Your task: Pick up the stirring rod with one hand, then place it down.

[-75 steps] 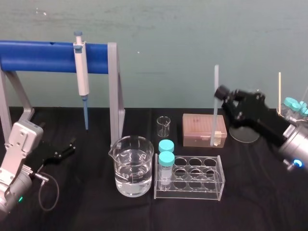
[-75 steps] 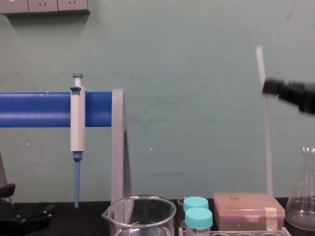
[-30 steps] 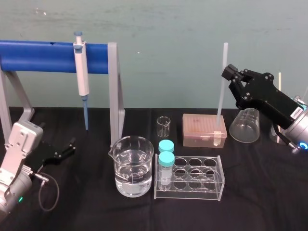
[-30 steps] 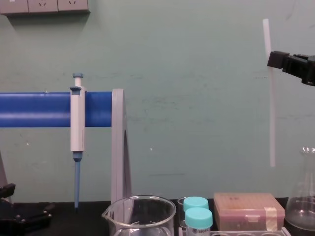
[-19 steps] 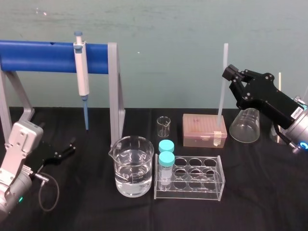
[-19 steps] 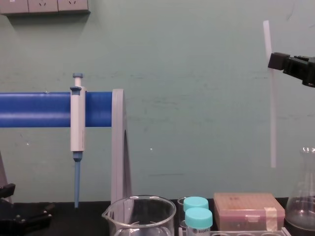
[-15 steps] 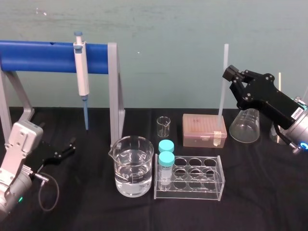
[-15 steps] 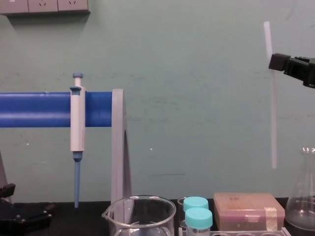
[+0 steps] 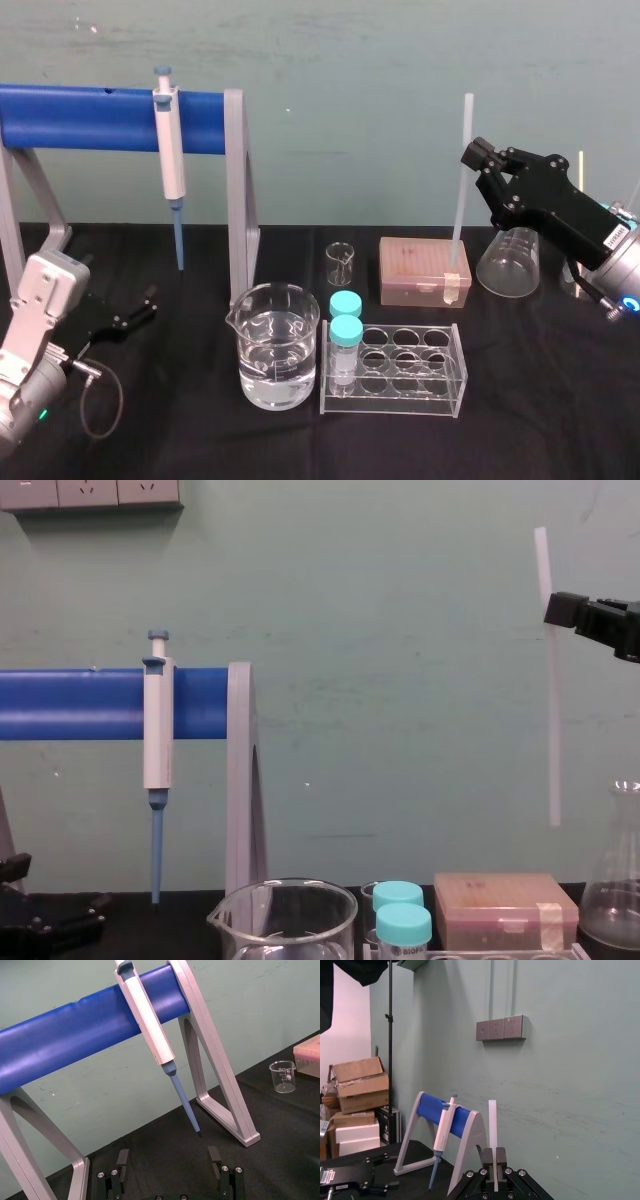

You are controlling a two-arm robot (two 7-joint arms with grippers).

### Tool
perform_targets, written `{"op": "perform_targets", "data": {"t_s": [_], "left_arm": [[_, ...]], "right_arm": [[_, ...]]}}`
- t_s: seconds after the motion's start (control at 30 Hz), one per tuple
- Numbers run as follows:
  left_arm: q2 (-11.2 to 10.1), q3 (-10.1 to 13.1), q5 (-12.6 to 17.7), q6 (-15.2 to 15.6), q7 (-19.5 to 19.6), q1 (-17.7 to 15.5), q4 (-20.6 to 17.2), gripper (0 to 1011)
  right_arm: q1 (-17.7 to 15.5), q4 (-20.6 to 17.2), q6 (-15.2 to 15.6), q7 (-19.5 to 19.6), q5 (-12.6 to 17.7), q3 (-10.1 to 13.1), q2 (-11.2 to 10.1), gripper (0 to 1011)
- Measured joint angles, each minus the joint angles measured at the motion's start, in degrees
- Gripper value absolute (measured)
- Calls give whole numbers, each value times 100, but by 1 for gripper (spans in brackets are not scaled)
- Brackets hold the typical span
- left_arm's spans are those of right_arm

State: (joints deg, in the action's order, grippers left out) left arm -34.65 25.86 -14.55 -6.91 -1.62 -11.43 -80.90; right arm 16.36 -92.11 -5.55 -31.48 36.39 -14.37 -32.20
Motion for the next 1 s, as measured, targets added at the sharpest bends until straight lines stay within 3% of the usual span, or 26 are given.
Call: {"op": "perform_targets", "data": {"t_s": [1.0], "left_arm": [[0,0,0,0,0,0,0,1000]], "right_arm": [[-16,8,-22,22,22,9,32,39]]}}
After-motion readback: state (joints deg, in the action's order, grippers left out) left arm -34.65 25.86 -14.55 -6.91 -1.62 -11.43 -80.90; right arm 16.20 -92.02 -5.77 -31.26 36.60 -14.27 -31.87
